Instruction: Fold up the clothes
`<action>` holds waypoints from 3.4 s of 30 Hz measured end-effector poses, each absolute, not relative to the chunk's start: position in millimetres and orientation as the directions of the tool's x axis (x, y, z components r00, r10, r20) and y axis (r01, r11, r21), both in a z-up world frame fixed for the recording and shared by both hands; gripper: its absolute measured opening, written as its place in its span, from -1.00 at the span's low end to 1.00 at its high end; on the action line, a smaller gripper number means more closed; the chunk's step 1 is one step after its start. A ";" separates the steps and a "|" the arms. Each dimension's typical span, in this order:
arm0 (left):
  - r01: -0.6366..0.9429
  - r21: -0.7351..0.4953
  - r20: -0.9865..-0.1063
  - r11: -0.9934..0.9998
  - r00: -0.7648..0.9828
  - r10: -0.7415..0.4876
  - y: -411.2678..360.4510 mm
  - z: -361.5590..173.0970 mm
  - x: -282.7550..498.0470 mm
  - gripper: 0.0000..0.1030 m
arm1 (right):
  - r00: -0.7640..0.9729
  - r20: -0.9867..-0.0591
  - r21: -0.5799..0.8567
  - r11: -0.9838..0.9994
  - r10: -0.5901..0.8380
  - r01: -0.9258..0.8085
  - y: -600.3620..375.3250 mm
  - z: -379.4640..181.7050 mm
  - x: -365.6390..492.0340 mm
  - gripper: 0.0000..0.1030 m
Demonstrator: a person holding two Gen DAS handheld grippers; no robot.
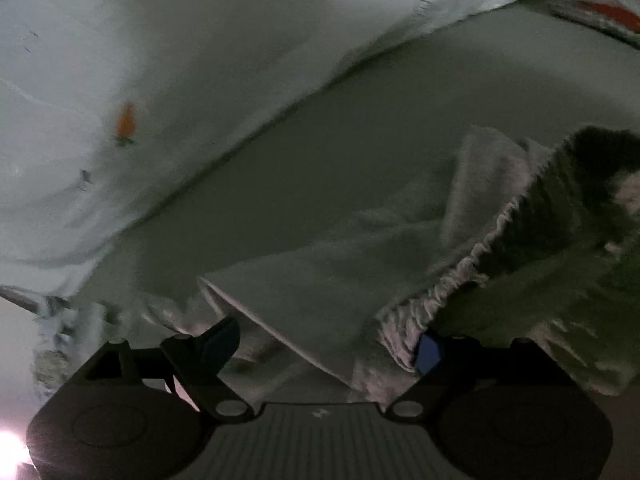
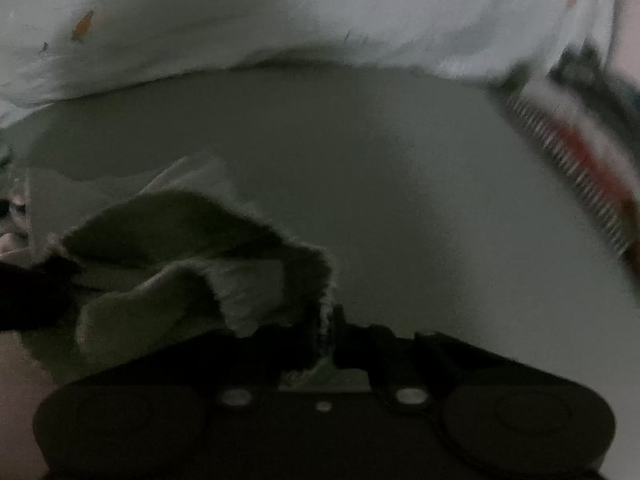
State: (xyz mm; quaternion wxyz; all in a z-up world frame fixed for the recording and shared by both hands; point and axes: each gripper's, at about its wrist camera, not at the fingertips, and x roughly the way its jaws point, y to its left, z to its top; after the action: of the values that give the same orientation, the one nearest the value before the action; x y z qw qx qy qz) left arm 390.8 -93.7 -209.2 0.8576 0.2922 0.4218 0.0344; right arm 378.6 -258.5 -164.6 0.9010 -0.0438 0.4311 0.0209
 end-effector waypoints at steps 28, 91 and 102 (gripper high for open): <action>-0.436 0.437 0.083 0.787 0.890 0.448 -28.3 74.8 361.0 0.78 | 0.808 -0.512 -0.035 0.932 0.292 -0.360 -177.1 5.4 310.1 -0.06; -0.266 -0.173 -0.889 0.948 0.456 -0.034 -5.5 -109.1 325.6 0.91 | 0.851 -0.490 -0.638 0.743 -0.189 -0.202 -236.8 -104.5 228.4 -0.80; -0.301 -0.134 -0.927 0.944 0.374 -0.012 34.5 -124.7 272.6 0.91 | 0.669 -0.484 -0.823 0.554 -0.564 -0.128 -334.1 -123.0 169.1 -0.57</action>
State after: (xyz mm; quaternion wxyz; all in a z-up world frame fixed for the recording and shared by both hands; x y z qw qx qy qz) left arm 272.6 34.5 -124.7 0.8167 -0.1419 0.5523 0.0884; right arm 169.1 -334.1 -123.0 0.7938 -0.4520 0.3830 -0.1372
